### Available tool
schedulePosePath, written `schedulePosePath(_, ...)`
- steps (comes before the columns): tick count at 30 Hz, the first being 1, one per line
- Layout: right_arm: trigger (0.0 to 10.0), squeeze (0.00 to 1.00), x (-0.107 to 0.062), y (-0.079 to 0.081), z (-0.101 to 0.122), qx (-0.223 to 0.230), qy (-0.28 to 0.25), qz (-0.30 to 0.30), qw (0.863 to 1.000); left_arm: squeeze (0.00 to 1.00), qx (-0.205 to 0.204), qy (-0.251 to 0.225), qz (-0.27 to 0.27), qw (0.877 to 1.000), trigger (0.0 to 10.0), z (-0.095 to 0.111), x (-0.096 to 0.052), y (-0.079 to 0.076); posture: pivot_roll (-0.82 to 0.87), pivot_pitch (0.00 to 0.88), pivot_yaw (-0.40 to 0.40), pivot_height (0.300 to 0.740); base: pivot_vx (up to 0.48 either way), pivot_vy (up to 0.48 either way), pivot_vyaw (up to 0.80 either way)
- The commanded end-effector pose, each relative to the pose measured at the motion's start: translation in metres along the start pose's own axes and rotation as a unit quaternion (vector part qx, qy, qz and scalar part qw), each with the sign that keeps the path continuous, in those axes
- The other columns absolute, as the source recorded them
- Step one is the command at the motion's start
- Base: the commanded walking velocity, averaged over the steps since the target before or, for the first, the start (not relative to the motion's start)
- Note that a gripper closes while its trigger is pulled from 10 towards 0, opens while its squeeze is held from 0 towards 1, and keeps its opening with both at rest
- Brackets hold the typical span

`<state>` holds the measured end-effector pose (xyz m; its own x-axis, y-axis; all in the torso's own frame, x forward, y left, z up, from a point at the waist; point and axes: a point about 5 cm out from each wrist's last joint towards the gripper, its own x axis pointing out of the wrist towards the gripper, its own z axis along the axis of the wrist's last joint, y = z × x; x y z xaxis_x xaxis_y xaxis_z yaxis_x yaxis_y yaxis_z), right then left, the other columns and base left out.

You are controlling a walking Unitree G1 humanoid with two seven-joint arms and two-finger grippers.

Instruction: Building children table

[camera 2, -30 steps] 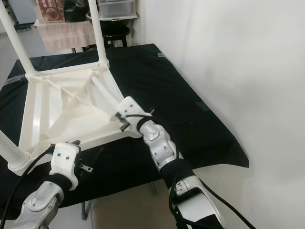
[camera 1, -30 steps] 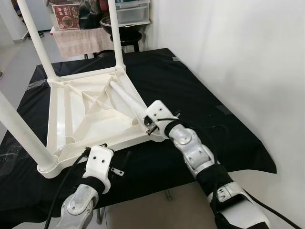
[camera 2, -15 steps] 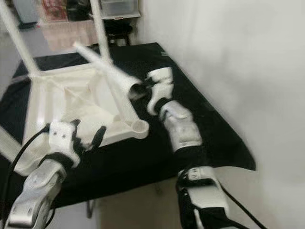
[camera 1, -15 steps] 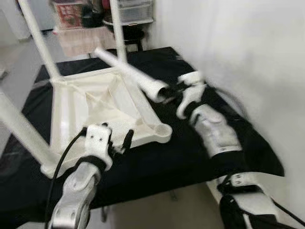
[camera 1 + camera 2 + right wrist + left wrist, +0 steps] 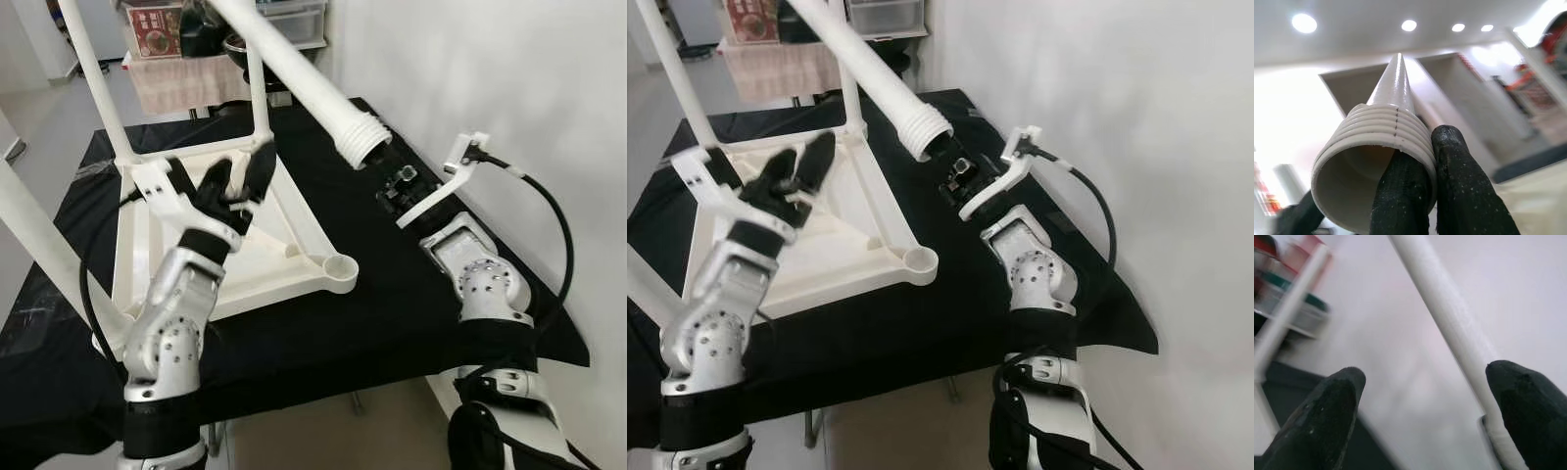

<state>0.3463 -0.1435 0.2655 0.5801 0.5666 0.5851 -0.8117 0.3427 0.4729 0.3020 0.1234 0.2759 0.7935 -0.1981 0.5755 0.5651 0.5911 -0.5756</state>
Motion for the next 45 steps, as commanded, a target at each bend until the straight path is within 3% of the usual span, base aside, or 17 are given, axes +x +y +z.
schedulePosePath(1, 0.0, 0.0, -0.003, 0.014, 0.009, 0.028, -0.024, 0.07, 0.997, 1.0, -0.059, -0.025, -0.047, 0.997, 10.0, 0.012, 0.006, -0.012, -0.08, 0.023, 0.048, 0.74, 0.0, 0.0, 0.0)
schedulePosePath(8, 0.0, 0.0, -0.009, 0.027, 0.003, 0.047, -0.006, 0.13, 0.99, 1.0, -0.104, -0.032, -0.126, 0.986, 10.0, 0.02, 0.006, -0.032, -0.07, 0.02, 0.051, 0.74, 0.0, 0.0, 0.0)
schedulePosePath(9, 0.0, 0.0, -0.016, 0.042, -0.009, 0.065, 0.025, 0.192, 0.979, 1.0, -0.131, -0.026, -0.187, 0.973, 10.0, 0.023, 0.0, -0.047, -0.07, 0.018, 0.05, 0.74, 0.0, 0.0, 0.0)
schedulePosePath(17, 0.0, 0.0, -0.029, 0.061, -0.038, 0.07, 0.12, 0.263, 0.955, 1.0, -0.169, -0.02, -0.235, 0.957, 10.0, 0.028, -0.009, -0.058, -0.07, 0.012, 0.046, 0.74, 0.0, 0.0, 0.0)
schedulePosePath(18, 0.0, 0.0, -0.032, 0.063, -0.041, 0.076, 0.13, 0.266, 0.952, 0.65, -0.176, -0.017, -0.241, 0.954, 10.0, 0.029, -0.009, -0.058, -0.06, 0.009, 0.045, 0.74, 0.0, 0.0, 0.0)
schedulePosePath(19, 0.0, 0.0, -0.035, 0.063, -0.043, 0.08, 0.14, 0.267, 0.95, 0.0, -0.181, -0.015, -0.246, 0.952, 10.0, 0.03, -0.009, -0.059, -0.06, 0.009, 0.046, 0.74, 0.0, 0.0, 0.0)
schedulePosePath(22, 0.0, 0.0, -0.04, 0.062, -0.045, 0.084, 0.155, 0.269, 0.947, 0.0, -0.187, -0.011, -0.25, 0.95, 10.0, 0.032, -0.01, -0.06, -0.06, 0.008, 0.046, 0.74, 0.0, 0.0, 0.0)
schedulePosePath(24, 1.1, 0.0, -0.051, 0.049, -0.052, 0.077, 0.192, 0.245, 0.947, 0.0, -0.195, -0.007, -0.262, 0.945, 10.0, 0.036, -0.012, -0.063, -0.07, 0.009, 0.046, 0.74, 0.0, 0.0, 0.0)
schedulePosePath(27, 1.3, 0.0, -0.058, 0.038, -0.055, 0.066, 0.211, 0.22, 0.95, 0.0, -0.199, -0.008, -0.269, 0.942, 10.0, 0.04, -0.014, -0.065, -0.06, 0.01, 0.045, 0.74, 0.0, 0.0, 0.0)
schedulePosePath(28, 3.3, 0.0, -0.063, 0.028, -0.056, 0.051, 0.225, 0.195, 0.953, 0.0, -0.2, -0.007, -0.277, 0.94, 10.0, 0.044, -0.017, -0.067, -0.06, 0.012, 0.042, 0.74, 0.0, 0.0, 0.0)
schedulePosePath(29, 3.3, 0.0, -0.063, 0.028, -0.056, 0.051, 0.225, 0.195, 0.953, 0.0, -0.2, -0.007, -0.277, 0.94, 10.0, 0.044, -0.017, -0.067, -0.06, 0.012, 0.042, 0.74, 0.0, 0.0, 0.0)
schedulePosePath(30, 3.6, 0.0, -0.065, 0.024, -0.057, 0.043, 0.23, 0.185, 0.954, 0.0, -0.2, -0.007, -0.279, 0.939, 8.9, 0.046, -0.018, -0.068, -0.06, 0.014, 0.04, 0.74, 0.0, 0.0, 0.0)
schedulePosePath(31, 3.6, 0.0, -0.066, 0.022, -0.057, 0.038, 0.234, 0.18, 0.955, 0.0, -0.201, -0.006, -0.281, 0.938, 8.9, 0.047, -0.019, -0.068, -0.06, 0.014, 0.04, 0.74, 0.0, 0.0, 0.0)
schedulePosePath(32, 7.7, 0.0, -0.066, 0.021, -0.057, 0.034, 0.235, 0.175, 0.956, 0.0, -0.203, -0.006, -0.28, 0.938, 0.0, 0.048, -0.02, -0.066, -0.06, 0.014, 0.04, 0.74, 0.0, 0.0, 0.0)
schedulePosePath(35, 8.5, 0.0, -0.067, 0.019, -0.056, 0.031, 0.236, 0.171, 0.956, 0.0, -0.207, -0.005, -0.279, 0.938, 0.0, 0.05, -0.022, -0.064, -0.06, 0.014, 0.04, 0.74, 0.0, 0.0, 0.0)
schedulePosePath(36, 10.0, 0.0, -0.067, 0.018, -0.055, 0.026, 0.237, 0.166, 0.957, 0.0, -0.21, -0.002, -0.282, 0.936, 0.0, 0.052, -0.025, -0.063, -0.05, 0.018, 0.039, 0.74, 0.0, 0.0, 0.0)
schedulePosePath(45, 10.0, 0.0, -0.069, 0.011, -0.052, 0.012, 0.244, 0.163, 0.956, 0.0, -0.214, 0.005, -0.275, 0.937, 0.0, 0.066, -0.041, -0.053, -0.05, 0.021, 0.04, 0.74, 0.0, 0.0, 0.0)
